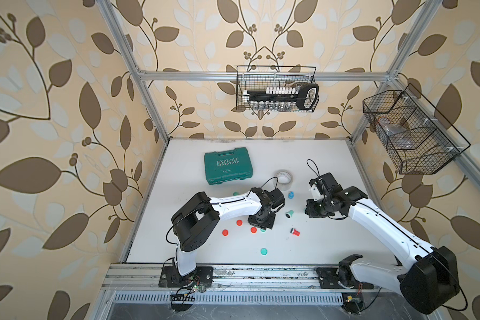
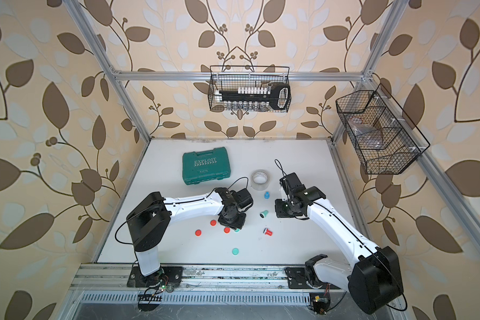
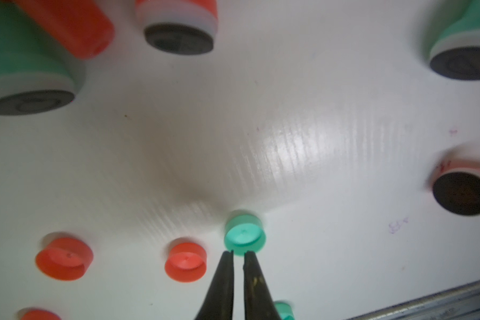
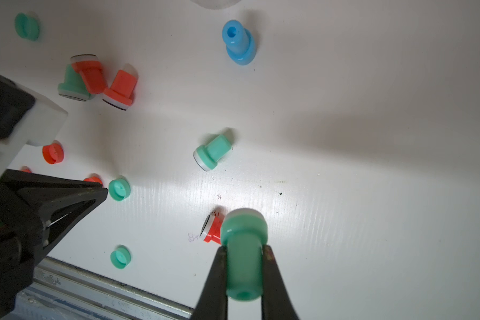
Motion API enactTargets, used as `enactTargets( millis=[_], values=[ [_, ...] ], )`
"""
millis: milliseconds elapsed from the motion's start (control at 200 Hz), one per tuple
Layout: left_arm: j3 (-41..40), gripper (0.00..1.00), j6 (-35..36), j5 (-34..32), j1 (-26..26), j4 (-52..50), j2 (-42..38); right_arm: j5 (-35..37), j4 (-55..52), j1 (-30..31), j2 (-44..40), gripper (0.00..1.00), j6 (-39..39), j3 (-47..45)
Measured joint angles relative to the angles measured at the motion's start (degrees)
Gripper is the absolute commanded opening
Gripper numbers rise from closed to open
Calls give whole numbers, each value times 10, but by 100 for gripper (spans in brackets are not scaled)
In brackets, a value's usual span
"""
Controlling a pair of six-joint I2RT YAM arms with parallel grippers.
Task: Close the stamp cap
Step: Move the cover to the center of the board.
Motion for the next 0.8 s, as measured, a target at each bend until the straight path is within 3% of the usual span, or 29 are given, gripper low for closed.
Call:
enactTargets(
  millis=[470, 800],
  values=[
    [2, 8, 0, 7, 0, 2, 27, -4, 0, 0, 0, 9, 0, 0],
    [16, 13, -1, 8, -7, 2, 41, -4, 0, -1, 0, 10, -2, 0]
  ],
)
